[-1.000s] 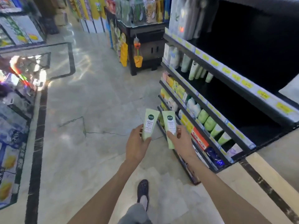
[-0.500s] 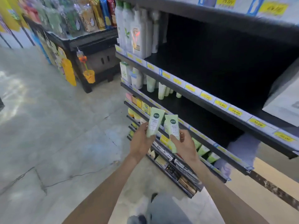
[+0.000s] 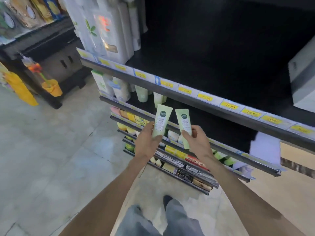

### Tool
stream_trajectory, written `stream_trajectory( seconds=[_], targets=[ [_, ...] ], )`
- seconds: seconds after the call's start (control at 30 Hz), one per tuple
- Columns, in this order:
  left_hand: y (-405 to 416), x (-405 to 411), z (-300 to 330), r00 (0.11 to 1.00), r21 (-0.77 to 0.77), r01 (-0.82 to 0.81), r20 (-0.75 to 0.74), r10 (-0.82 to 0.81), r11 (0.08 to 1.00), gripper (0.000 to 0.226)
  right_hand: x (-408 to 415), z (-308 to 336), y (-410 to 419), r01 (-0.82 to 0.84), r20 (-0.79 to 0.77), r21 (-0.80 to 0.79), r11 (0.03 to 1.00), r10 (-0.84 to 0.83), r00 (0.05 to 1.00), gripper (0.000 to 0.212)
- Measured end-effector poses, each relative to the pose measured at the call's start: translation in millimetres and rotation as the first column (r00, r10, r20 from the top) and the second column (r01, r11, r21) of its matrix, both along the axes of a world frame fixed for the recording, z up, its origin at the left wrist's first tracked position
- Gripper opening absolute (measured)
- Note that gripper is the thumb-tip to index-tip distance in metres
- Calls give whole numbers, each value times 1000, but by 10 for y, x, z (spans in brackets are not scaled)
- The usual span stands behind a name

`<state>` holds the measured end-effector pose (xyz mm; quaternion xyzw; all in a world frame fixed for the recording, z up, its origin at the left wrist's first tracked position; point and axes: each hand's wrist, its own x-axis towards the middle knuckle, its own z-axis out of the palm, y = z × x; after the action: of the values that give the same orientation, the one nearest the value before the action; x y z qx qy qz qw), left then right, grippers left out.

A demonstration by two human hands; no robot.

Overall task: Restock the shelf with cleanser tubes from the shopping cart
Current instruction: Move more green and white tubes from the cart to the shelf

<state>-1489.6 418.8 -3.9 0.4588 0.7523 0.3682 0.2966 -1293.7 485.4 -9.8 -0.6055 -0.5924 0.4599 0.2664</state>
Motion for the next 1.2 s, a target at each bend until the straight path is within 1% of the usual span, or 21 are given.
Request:
stream_trajectory(
  seconds=[0.07,0.17,0.23,0.27,0.37,0.43,0.5,0.57,0.73,0.87,1.03,1.2],
  targets=[
    [105,-180,-77,998,9,54,24,-54,999,56,-134,-47,49,33,15,8,999,-33,999,46],
    [252,-433,-221,991,31,129,41,-131,991,59,-325,-137,122,99,27,36,994,-100,995,58],
    [340,-551,-319,984,65,165,52,-169,984,60,-438,-136,172,153,41,57,987,-155,987,59],
    [389,-595,-360,982,78,172,69,-178,982,60,-491,-126,202,175,45,68,982,-179,983,54],
    [526,-676,-507,973,136,183,117,-199,974,62,-595,-118,322,228,51,96,969,-233,971,26],
    [608,-696,-636,971,206,191,100,-215,960,62,-610,-152,427,230,64,145,962,-241,968,22],
    [658,-696,-733,974,275,183,84,-213,944,62,-608,-189,522,233,67,180,956,-249,966,23],
    [710,-677,-797,972,330,173,98,-216,928,61,-592,-231,624,252,56,190,949,-267,962,25],
    [763,-632,-903,963,394,129,170,-210,910,60,-597,-245,883,235,26,210,949,-246,969,29],
    [747,-592,-952,951,419,85,237,-200,904,59,-696,-238,1099,237,-18,248,940,-240,971,39],
    [739,-576,-1001,950,438,69,246,-194,896,59,-849,-360,1337,234,-19,325,916,-241,970,45],
    [722,-617,-1021,953,442,90,221,-206,893,60,-964,-467,1500,254,-20,373,893,-266,964,50]
  ],
)
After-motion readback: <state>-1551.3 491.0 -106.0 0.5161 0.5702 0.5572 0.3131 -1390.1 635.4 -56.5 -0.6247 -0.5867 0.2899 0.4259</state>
